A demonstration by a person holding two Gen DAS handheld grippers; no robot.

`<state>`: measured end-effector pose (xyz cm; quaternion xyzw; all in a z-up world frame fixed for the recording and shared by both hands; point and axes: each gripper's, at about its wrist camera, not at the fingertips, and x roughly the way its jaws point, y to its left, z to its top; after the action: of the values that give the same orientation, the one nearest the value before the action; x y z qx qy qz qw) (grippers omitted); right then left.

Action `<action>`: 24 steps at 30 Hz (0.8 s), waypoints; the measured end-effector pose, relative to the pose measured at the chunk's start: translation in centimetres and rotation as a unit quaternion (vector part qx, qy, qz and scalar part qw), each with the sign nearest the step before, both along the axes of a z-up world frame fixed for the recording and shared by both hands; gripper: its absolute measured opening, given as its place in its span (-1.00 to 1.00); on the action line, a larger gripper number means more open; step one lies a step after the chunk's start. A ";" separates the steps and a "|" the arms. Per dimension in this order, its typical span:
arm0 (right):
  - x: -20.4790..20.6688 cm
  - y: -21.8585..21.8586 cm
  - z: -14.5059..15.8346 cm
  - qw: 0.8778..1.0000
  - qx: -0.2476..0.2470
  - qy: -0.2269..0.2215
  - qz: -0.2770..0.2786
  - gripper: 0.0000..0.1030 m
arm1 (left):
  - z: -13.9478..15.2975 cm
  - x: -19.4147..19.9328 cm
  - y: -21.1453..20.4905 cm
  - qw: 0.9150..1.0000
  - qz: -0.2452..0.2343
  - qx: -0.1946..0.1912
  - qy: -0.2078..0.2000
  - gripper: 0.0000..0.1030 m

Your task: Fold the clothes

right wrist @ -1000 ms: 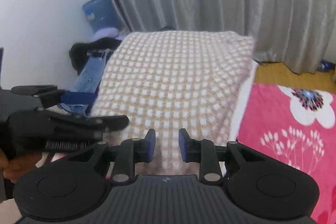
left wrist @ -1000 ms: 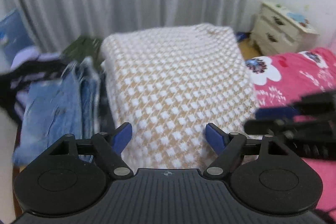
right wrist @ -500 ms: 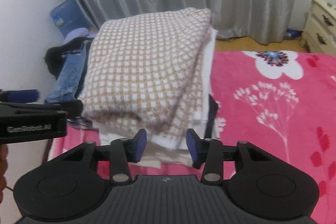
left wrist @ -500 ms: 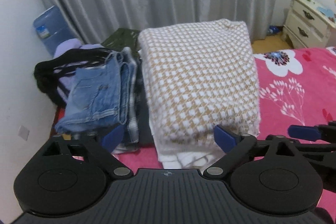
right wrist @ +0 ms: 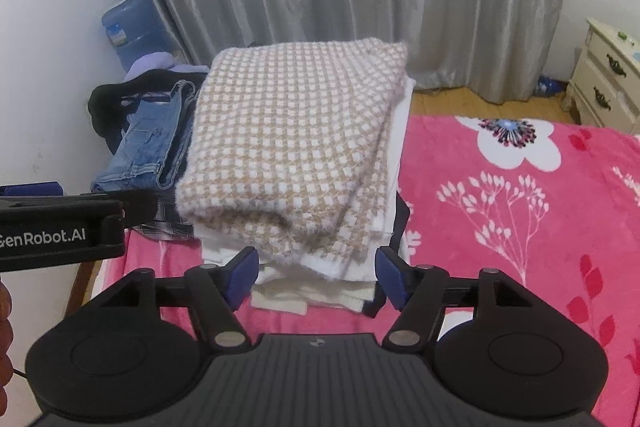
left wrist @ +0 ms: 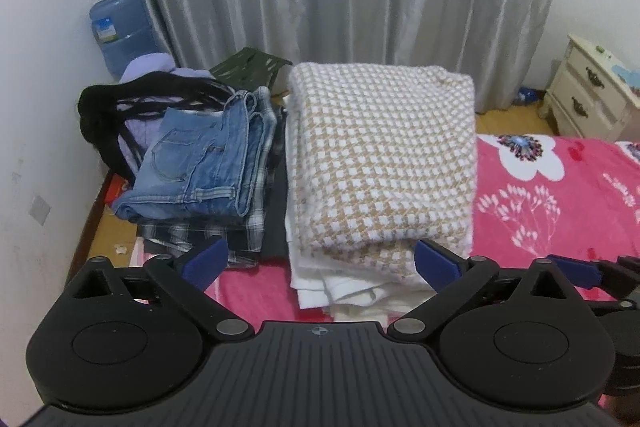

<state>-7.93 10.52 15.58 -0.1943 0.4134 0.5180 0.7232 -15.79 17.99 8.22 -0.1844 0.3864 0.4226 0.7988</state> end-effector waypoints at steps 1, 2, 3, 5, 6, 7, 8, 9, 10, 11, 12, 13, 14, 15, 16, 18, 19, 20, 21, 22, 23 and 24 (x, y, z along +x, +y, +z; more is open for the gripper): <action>-0.1 0.0 0.1 1.000 0.000 -0.001 0.000 0.35 | 0.1 -0.1 -0.1 1.000 -0.001 0.000 -0.003 0.98; -0.1 -0.1 0.2 1.000 -0.001 -0.002 -0.001 0.35 | 0.1 -0.2 -0.2 1.000 -0.002 0.001 -0.005 0.98; -0.2 -0.1 0.2 1.000 -0.001 -0.004 -0.001 0.35 | 0.2 -0.3 -0.3 1.000 -0.003 0.001 -0.007 0.98; -0.3 -0.3 0.4 1.000 0.001 -0.008 -0.002 0.36 | 0.2 -0.5 -0.3 1.000 -0.003 0.001 -0.009 0.99; -0.3 -0.4 0.4 1.000 0.002 -0.008 -0.004 0.37 | 0.2 -0.5 -0.4 1.000 -0.003 0.001 -0.010 0.99; -0.3 -0.5 0.5 1.000 0.003 -0.007 -0.005 0.39 | 0.2 -0.6 -0.4 1.000 -0.003 0.000 -0.010 0.99; -0.4 -0.5 0.5 1.000 0.004 -0.006 -0.007 0.39 | 0.2 -0.6 -0.3 1.000 -0.003 -0.001 -0.011 0.99; -0.4 -0.6 0.5 1.000 0.004 -0.005 -0.009 0.39 | 0.2 -0.6 -0.3 1.000 -0.002 -0.002 -0.010 0.99; -0.5 -0.6 0.4 1.000 0.004 -0.004 -0.010 0.39 | 0.2 -0.7 -0.3 1.000 -0.002 -0.003 -0.010 0.99; -0.5 -0.7 0.4 1.000 0.004 -0.003 -0.010 0.39 | 0.2 -0.7 -0.3 1.000 -0.001 -0.003 -0.011 0.99; -0.5 -0.7 0.4 1.000 0.004 -0.003 -0.009 0.40 | 0.2 -0.7 -0.3 1.000 -0.001 -0.002 -0.010 0.99; -0.6 -0.7 0.4 1.000 0.003 -0.003 -0.009 0.40 | 0.1 -0.7 -0.3 1.000 0.000 -0.001 -0.008 0.99; -0.7 -0.7 0.3 1.000 0.002 -0.003 -0.008 0.40 | 0.1 -0.7 -0.3 1.000 0.001 0.000 -0.007 0.99; -0.7 -0.7 0.3 1.000 0.002 -0.003 -0.007 0.40 | 0.1 -0.7 -0.3 1.000 0.001 0.001 -0.005 0.99; -0.8 -0.6 0.3 1.000 0.001 -0.004 -0.006 0.40 | 0.0 -0.8 -0.2 1.000 0.002 0.001 -0.004 0.99; -0.8 -0.5 0.3 1.000 0.001 -0.005 -0.004 0.40 | -0.1 -0.9 -0.1 1.000 0.005 -0.001 -0.002 0.99; -0.9 -0.5 0.3 1.000 0.001 -0.005 -0.004 0.40 | -0.2 -0.9 0.0 1.000 0.007 -0.003 -0.001 0.99; -0.9 -0.4 0.2 1.000 0.000 -0.004 -0.004 0.40 | -0.3 -1.0 0.0 1.000 0.008 -0.004 0.000 0.99; -1.0 -0.3 0.2 1.000 -0.001 -0.004 -0.004 0.40 | -0.3 -1.0 0.1 1.000 0.009 -0.004 0.001 0.99; -1.0 -0.2 0.1 1.000 -0.003 -0.004 -0.004 0.40 | -0.3 -1.1 0.1 1.000 0.009 -0.003 0.002 0.99; -1.1 -0.1 0.1 1.000 -0.004 -0.003 -0.004 0.40 | -0.3 -1.2 0.2 1.000 0.009 -0.001 0.001 0.99; -1.2 -0.1 0.0 1.000 -0.005 -0.003 -0.004 0.40 | -0.3 -1.3 0.2 1.000 0.009 0.000 0.000 0.99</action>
<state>-9.11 10.45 15.59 -0.1977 0.4150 0.5123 0.7254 -17.09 18.17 7.95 -0.1878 0.3850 0.4300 0.7948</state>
